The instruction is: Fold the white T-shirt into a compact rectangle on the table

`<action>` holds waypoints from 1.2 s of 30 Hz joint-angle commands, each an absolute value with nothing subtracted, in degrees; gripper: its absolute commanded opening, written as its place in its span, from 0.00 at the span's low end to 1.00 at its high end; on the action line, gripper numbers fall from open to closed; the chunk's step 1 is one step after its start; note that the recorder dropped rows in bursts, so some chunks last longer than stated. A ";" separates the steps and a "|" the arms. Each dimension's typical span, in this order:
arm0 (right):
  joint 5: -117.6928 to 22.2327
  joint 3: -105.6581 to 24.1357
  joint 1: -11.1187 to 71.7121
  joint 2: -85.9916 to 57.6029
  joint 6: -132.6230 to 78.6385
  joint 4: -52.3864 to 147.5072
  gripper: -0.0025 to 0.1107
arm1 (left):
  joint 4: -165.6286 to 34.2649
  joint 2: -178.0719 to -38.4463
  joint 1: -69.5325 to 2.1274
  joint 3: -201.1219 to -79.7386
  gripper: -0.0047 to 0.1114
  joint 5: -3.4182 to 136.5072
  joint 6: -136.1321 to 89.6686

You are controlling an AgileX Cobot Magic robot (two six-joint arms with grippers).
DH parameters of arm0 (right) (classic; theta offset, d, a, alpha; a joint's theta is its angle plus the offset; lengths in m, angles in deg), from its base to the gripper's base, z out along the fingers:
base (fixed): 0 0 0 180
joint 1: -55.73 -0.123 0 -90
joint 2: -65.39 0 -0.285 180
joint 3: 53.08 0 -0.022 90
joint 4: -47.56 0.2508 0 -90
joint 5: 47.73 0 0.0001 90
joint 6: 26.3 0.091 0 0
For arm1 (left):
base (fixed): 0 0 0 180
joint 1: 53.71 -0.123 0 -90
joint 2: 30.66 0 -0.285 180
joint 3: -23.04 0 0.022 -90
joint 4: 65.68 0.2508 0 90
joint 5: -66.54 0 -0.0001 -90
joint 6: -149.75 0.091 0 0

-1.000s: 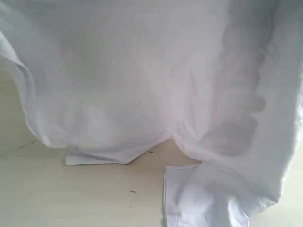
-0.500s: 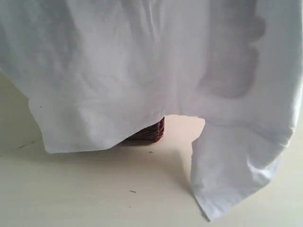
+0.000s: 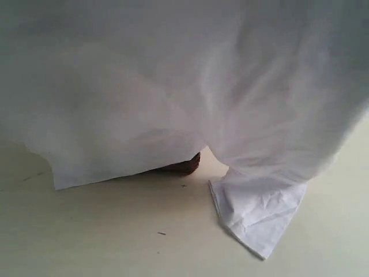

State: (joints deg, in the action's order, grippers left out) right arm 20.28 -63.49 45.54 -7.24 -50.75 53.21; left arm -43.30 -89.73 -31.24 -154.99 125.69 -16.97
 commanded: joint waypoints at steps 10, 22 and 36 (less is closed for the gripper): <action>22.23 -11.54 39.00 17.41 -46.89 57.95 0.19 | -64.20 -65.58 -21.62 -110.18 0.05 136.51 -11.58; -3.58 -11.22 37.74 5.10 -36.93 51.42 0.31 | -59.31 -66.58 -21.72 -109.71 0.35 108.87 -19.97; -16.29 -12.02 37.74 -21.25 -36.23 51.80 0.02 | -59.31 -101.55 -21.72 -106.59 0.04 80.05 -20.23</action>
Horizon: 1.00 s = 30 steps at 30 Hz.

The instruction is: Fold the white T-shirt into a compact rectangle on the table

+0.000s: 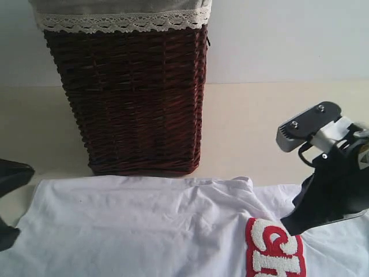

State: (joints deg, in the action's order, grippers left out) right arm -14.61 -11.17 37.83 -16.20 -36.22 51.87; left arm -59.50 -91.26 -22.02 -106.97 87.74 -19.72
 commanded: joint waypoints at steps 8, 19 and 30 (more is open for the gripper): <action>-16.30 -15.31 37.74 -32.99 -36.50 51.89 0.02 | -59.69 -124.46 -21.72 -110.23 0.04 74.54 -22.45; -18.68 -21.36 37.74 -45.38 -35.68 49.74 0.02 | -59.69 -141.17 -22.06 -118.16 0.04 74.13 -24.72; -18.81 -32.48 37.74 -53.87 -25.77 39.25 0.02 | -59.91 -143.46 -34.38 -119.06 0.04 74.15 -32.62</action>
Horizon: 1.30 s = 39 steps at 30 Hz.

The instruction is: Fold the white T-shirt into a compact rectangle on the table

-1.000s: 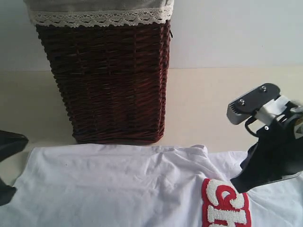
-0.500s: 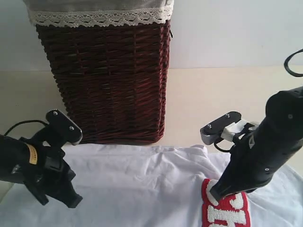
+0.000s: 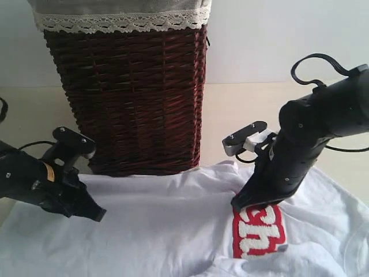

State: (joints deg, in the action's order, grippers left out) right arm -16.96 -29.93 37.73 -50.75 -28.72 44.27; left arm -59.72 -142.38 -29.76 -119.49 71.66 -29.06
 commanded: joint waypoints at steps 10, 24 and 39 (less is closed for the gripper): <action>-11.73 -37.79 37.74 -47.01 -21.33 27.24 0.02 | -59.91 -136.36 -36.60 -119.06 0.04 75.79 -33.69; 10.51 -32.83 37.74 -33.55 -53.79 59.18 0.06 | -69.44 -113.07 -31.28 -119.06 0.04 101.33 -18.52; -4.42 -20.72 37.74 -34.24 -49.04 53.64 0.47 | -80.25 -108.76 -29.63 -112.96 0.41 107.84 -13.77</action>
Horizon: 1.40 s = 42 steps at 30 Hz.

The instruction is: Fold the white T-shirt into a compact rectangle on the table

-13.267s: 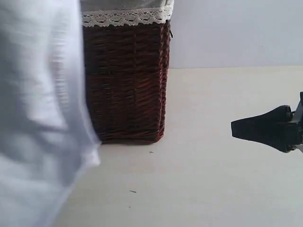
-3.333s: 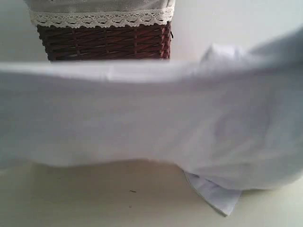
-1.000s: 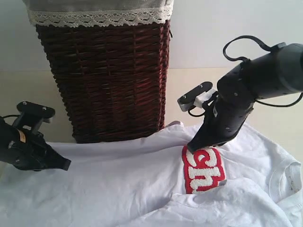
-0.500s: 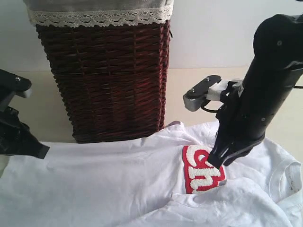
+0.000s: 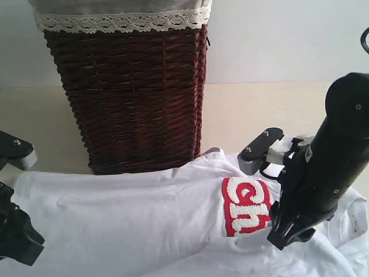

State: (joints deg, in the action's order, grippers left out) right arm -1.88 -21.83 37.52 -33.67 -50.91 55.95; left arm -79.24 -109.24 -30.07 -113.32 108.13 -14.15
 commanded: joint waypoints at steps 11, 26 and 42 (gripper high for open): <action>-1.09 -20.85 37.74 -27.06 -50.60 59.67 0.02 | -81.18 -108.76 -29.63 -112.96 0.53 107.60 -13.92; 22.23 -13.59 37.74 2.34 -47.28 69.62 0.02 | -82.64 -108.76 -29.63 -112.96 0.53 108.90 -13.92; 22.23 -4.90 37.74 23.27 -44.31 78.50 0.51 | -88.85 -108.76 -29.63 -112.96 0.53 116.29 -9.10</action>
